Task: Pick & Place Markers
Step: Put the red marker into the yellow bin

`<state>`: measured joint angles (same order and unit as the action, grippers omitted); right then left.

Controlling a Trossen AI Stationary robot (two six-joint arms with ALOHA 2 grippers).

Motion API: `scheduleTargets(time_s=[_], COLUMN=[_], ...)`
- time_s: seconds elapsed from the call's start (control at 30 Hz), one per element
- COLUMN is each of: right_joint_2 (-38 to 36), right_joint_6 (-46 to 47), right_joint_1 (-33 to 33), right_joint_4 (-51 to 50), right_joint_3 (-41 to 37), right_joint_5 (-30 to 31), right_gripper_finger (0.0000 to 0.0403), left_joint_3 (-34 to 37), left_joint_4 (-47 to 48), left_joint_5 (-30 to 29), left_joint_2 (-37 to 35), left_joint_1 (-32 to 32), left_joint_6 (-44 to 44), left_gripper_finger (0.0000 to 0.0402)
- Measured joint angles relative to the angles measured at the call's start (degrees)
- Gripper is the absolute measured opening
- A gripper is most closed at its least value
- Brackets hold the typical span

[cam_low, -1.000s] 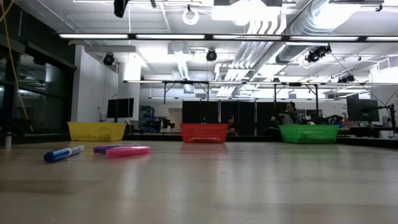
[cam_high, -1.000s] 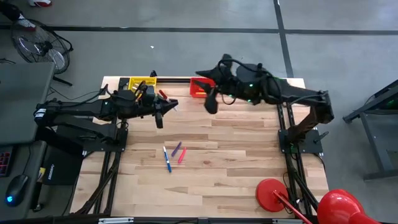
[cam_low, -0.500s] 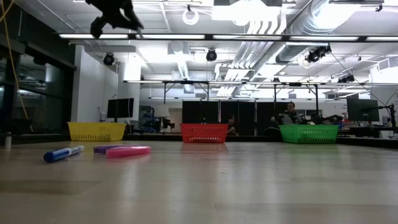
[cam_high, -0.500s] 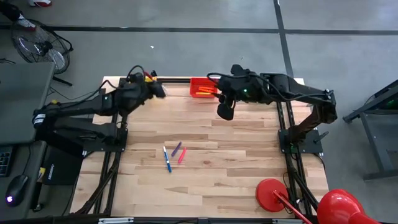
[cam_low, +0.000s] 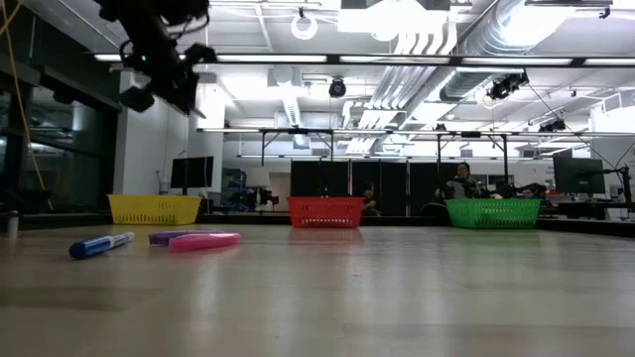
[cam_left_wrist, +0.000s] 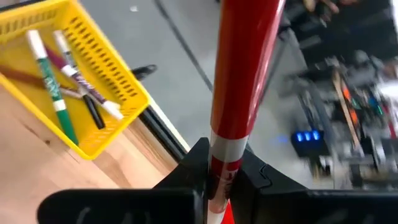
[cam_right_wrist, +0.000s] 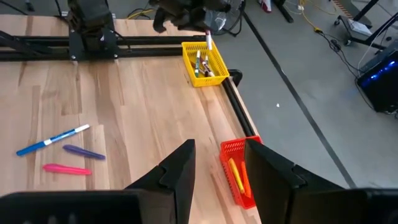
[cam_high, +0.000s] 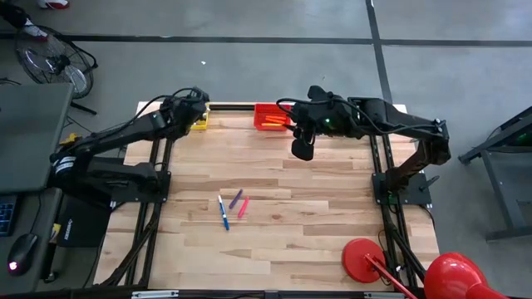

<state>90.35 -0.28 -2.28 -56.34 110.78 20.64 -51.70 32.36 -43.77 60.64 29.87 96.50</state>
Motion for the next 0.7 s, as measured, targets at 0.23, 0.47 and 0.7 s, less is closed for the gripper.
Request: scheduleTargets(time_s=[0.23,0.47,0.7], right_joint_2=[0.0,0.0,0.0], right_joint_6=[-1.1,-1.3,-1.2], right_joint_1=[0.0,0.0,-0.1], right_joint_4=[0.0,0.0,0.0], right_joint_3=[0.0,0.0,0.0], right_joint_5=[1.0,2.5,4.3], right_gripper_finger=[0.0126,0.0126,0.0126], left_joint_3=[0.0,0.0,0.0], left_joint_4=[-2.4,-6.4,-5.8], left_joint_5=[8.8,21.6,23.8], left_joint_2=[6.6,13.1,17.6], left_joint_1=[11.1,20.9,24.2], left_joint_6=[6.2,10.5,16.2], left_gripper_finger=[0.0026,0.0026,0.0026])
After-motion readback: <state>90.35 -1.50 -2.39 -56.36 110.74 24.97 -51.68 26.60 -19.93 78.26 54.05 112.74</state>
